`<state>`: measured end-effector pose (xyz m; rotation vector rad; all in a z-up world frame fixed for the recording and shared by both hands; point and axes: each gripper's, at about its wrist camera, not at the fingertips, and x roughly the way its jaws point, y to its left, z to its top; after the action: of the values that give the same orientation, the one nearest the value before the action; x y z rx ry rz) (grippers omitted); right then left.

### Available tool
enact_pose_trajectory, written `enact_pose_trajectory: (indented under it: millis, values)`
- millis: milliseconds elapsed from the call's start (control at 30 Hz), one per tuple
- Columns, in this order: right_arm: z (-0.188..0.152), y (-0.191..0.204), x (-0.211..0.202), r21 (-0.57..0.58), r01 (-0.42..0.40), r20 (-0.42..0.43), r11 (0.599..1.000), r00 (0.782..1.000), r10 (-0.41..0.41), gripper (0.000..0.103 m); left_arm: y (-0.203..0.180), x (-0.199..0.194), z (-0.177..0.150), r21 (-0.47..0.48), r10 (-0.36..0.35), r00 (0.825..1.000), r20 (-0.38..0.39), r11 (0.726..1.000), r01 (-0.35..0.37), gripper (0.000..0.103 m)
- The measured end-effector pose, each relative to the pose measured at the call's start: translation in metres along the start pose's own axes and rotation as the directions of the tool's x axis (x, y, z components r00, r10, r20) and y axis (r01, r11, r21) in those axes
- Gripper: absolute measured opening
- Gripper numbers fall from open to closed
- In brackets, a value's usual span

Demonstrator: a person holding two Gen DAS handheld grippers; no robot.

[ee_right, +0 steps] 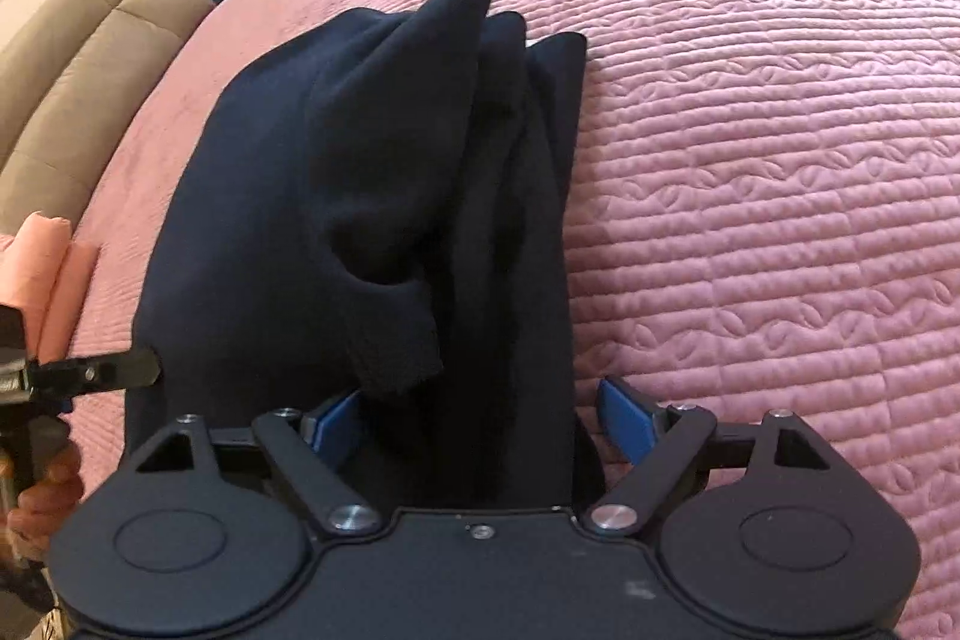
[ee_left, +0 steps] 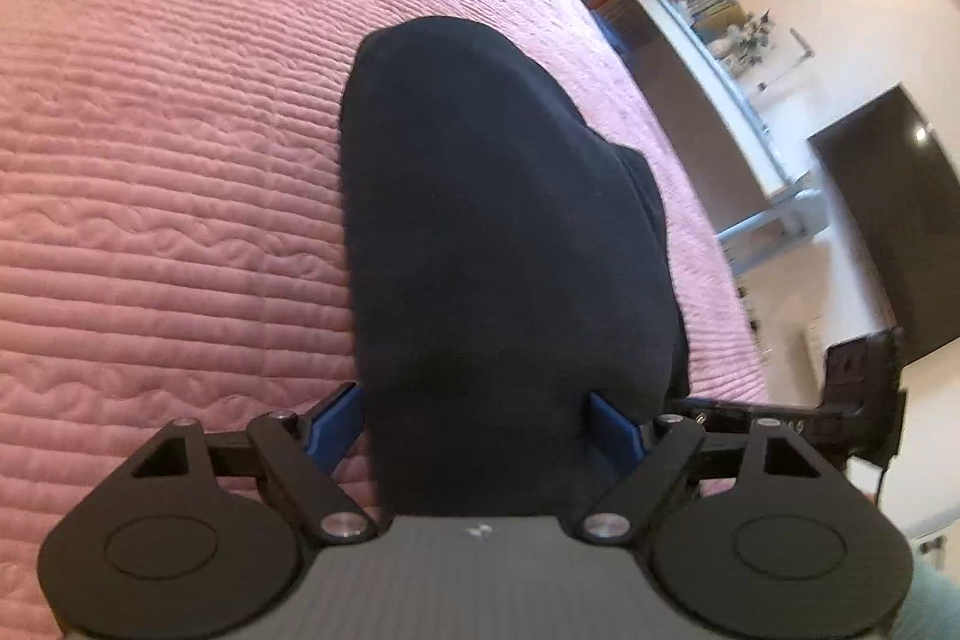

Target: Fold large clothes

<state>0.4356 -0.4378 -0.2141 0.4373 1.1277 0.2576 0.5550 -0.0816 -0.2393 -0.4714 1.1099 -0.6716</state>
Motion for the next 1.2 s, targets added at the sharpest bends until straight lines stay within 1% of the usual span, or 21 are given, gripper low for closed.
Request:
enact_pose_trajectory:
  millis: [33, 100, 200, 233, 300, 333, 400, 467, 500, 533, 600, 667, 767, 833, 900, 1000, 1100, 1167, 1200]
  values:
    - [0.000, -0.003, 0.000, 0.005, -0.023, -0.003, 1.000, 1.000, 0.023, 0.099, 0.003, 0.002, 0.001, -0.020, -0.017, 1.000, -0.001, 1.000, 0.017, 0.090]
    - [0.002, -0.009, -0.001, 0.012, -0.065, -0.011, 0.998, 0.998, 0.065, 0.099, 0.009, 0.005, 0.003, -0.069, -0.056, 0.998, 0.007, 0.996, 0.057, 0.092]
    - [0.007, -0.018, -0.003, 0.046, -0.124, -0.019, 0.991, 0.992, 0.125, 0.099, 0.022, 0.008, 0.004, -0.147, -0.109, 0.994, 0.018, 0.983, 0.111, 0.092]
    - [0.008, -0.021, -0.003, 0.062, -0.142, -0.013, 0.988, 0.990, 0.143, 0.099, 0.024, 0.008, 0.004, -0.159, -0.117, 0.993, 0.021, 0.980, 0.119, 0.092]
    - [0.011, -0.023, 0.004, 0.071, -0.143, -0.027, 0.987, 0.989, 0.145, 0.101, 0.025, 0.010, 0.005, -0.156, -0.119, 0.993, 0.021, 0.980, 0.121, 0.092]
    - [0.012, -0.020, 0.008, 0.054, -0.143, -0.029, 0.988, 0.989, 0.144, 0.103, 0.024, 0.013, 0.006, -0.150, -0.118, 0.993, 0.012, 0.982, 0.118, 0.092]
    - [0.013, -0.013, 0.013, 0.020, -0.147, -0.014, 0.989, 0.989, 0.147, 0.103, 0.023, 0.023, 0.007, -0.144, -0.115, 0.993, 0.000, 0.983, 0.113, 0.092]
    - [0.009, -0.004, 0.013, -0.009, -0.157, 0.022, 0.988, 0.987, 0.157, 0.094, 0.021, 0.032, 0.007, -0.142, -0.104, 0.995, 0.012, 0.984, 0.104, 0.081]
    - [0.007, -0.002, 0.013, -0.028, -0.175, 0.031, 0.984, 0.984, 0.176, 0.075, 0.016, 0.033, 0.006, -0.106, -0.084, 0.996, 0.034, 0.991, 0.087, 0.070]
    - [0.005, 0.000, 0.009, -0.042, -0.199, 0.044, 0.979, 0.979, 0.201, 0.063, 0.009, 0.030, 0.004, -0.059, -0.071, 0.996, 0.054, 0.995, 0.075, 0.063]
    - [0.005, 0.003, 0.001, -0.052, -0.197, 0.070, 0.979, 0.977, 0.200, 0.056, -0.001, 0.022, 0.001, -0.014, -0.073, 0.994, 0.087, 0.997, 0.074, 0.058]
    - [0.006, 0.015, -0.008, -0.088, -0.182, 0.094, 0.979, 0.977, 0.190, 0.053, -0.010, 0.011, 0.002, 0.027, -0.119, 0.985, 0.122, 0.993, 0.117, 0.057]
    - [0.005, 0.045, -0.030, -0.166, -0.186, 0.125, 0.968, 0.970, 0.208, 0.051, -0.028, -0.013, 0.006, 0.097, -0.188, 0.968, 0.165, 0.980, 0.174, 0.056]
    - [-0.002, 0.066, -0.049, -0.197, -0.200, 0.149, 0.960, 0.962, 0.231, 0.051, -0.034, -0.040, 0.006, 0.131, -0.206, 0.959, 0.194, 0.974, 0.183, 0.056]
    - [-0.011, 0.087, -0.065, -0.218, -0.217, 0.172, 0.952, 0.951, 0.256, 0.051, -0.036, -0.070, 0.002, 0.145, -0.223, 0.953, 0.207, 0.970, 0.196, 0.057]
    - [-0.033, 0.127, -0.087, -0.255, -0.219, 0.203, 0.942, 0.940, 0.274, 0.051, -0.035, -0.119, -0.013, 0.162, -0.243, 0.943, 0.228, 0.964, 0.209, 0.057]
    - [-0.063, 0.159, -0.100, -0.262, -0.225, 0.211, 0.938, 0.935, 0.283, 0.051, -0.027, -0.162, -0.038, 0.156, -0.259, 0.935, 0.243, 0.962, 0.225, 0.057]
    - [-0.084, 0.177, -0.101, -0.268, -0.213, 0.198, 0.939, 0.942, 0.271, 0.051, -0.019, -0.180, -0.059, 0.140, -0.259, 0.934, 0.246, 0.963, 0.230, 0.057]
    - [-0.094, 0.184, -0.095, -0.274, -0.203, 0.190, 0.940, 0.947, 0.260, 0.051, -0.013, -0.187, -0.072, 0.132, -0.255, 0.936, 0.244, 0.964, 0.229, 0.058]
